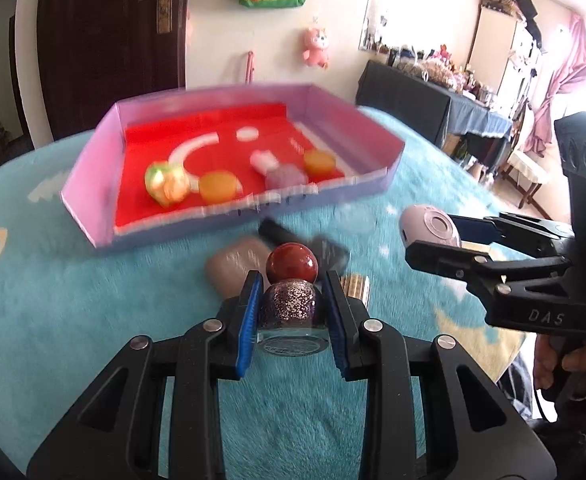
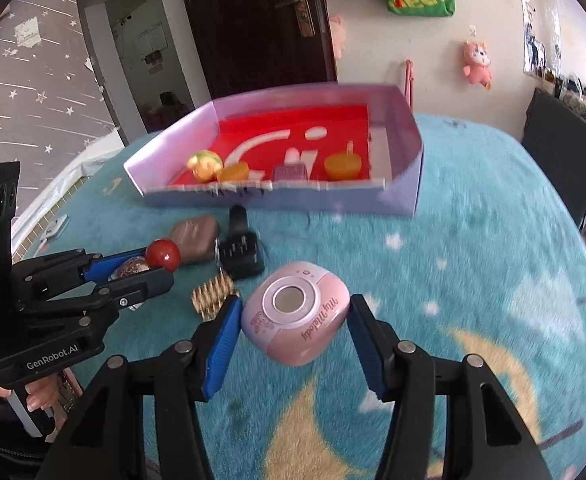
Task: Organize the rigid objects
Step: 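Carry the glitter polish and pink compact with both grippers into the pink box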
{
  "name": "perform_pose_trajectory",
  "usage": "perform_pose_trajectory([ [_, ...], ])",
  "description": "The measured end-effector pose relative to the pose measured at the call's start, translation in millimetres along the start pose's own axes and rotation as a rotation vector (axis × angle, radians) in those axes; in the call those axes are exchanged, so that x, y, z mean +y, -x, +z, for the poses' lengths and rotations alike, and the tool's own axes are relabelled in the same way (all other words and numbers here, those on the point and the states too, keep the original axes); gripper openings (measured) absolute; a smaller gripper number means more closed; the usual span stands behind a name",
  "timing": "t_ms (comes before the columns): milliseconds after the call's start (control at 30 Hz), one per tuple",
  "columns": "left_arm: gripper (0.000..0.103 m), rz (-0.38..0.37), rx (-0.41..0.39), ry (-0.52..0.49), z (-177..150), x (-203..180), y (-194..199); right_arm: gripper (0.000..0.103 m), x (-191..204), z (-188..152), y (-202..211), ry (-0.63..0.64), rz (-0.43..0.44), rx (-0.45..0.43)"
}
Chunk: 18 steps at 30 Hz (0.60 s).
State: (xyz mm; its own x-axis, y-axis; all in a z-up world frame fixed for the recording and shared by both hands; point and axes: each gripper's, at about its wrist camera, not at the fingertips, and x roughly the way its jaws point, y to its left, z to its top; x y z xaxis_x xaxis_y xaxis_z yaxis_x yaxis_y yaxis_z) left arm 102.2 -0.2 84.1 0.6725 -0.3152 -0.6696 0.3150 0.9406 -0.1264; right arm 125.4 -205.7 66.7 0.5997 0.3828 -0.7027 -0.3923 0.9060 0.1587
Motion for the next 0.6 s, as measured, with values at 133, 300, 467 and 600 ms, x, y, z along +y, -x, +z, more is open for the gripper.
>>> perform_pose_trajectory([
  [133,0.029,-0.023,-0.036,-0.018,33,7,5,0.057,-2,31,7,0.014,0.026,-0.046],
  [300,0.029,-0.052,-0.029,-0.001,80,29,-14,0.057,-10,87,-3,0.038,0.046,-0.066],
  [467,0.029,-0.067,0.055,0.052,116,57,-54,0.057,-15,134,-38,0.068,0.031,-0.021],
  [600,0.029,-0.052,0.110,0.055,130,67,-83,0.057,-17,162,-77,0.077,0.040,0.067],
])
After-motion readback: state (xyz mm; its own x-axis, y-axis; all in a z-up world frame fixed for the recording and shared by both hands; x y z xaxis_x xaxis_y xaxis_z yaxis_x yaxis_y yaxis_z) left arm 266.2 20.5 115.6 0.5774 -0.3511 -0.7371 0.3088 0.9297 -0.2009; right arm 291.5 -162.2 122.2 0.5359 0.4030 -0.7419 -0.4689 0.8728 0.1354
